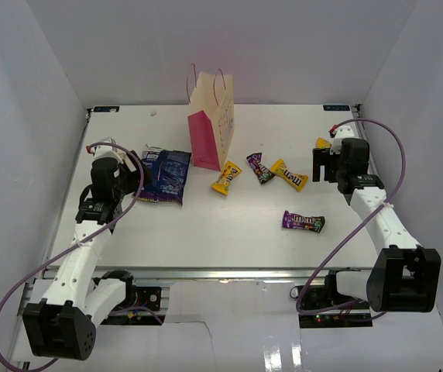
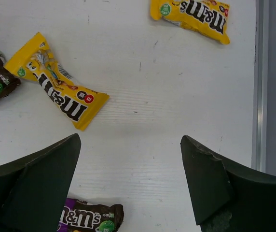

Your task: Place the snacks into the paper bag

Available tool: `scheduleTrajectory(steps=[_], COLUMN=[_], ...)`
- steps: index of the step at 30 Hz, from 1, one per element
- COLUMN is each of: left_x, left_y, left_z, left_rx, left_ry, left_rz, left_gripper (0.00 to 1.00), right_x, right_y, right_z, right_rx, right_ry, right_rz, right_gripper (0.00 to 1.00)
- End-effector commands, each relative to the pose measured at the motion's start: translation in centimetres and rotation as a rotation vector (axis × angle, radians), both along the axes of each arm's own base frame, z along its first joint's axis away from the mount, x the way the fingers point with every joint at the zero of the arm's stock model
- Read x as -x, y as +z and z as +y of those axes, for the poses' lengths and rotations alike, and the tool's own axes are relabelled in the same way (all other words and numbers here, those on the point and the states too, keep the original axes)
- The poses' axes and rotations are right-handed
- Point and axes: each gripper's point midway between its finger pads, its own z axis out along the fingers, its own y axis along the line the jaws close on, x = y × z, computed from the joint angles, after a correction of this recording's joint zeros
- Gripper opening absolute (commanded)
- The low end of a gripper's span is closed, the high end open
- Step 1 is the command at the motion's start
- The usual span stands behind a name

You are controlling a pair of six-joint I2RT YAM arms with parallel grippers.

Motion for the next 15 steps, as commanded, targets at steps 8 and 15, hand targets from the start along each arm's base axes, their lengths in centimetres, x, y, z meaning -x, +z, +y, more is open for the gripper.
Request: scheduleTrajectory(steps=[8,15], left_x=[-1.8,-6.8], left_y=[-1.3,-6.1], left_z=[5.0,9.7], left_rx=[-0.064,0.049], left_ry=[0.166,0.190], left_rz=[0.203,0.389], left_gripper=[0.98,0.98], right_x=[1.1,3.2], right_y=[3.7,1.1], right_z=[9.4,10.4], right_rx=[-0.013,-0.019], right_ry=[0.769,0.916], right_rz=[-0.011,0.044], right_gripper=[0.90,0.90])
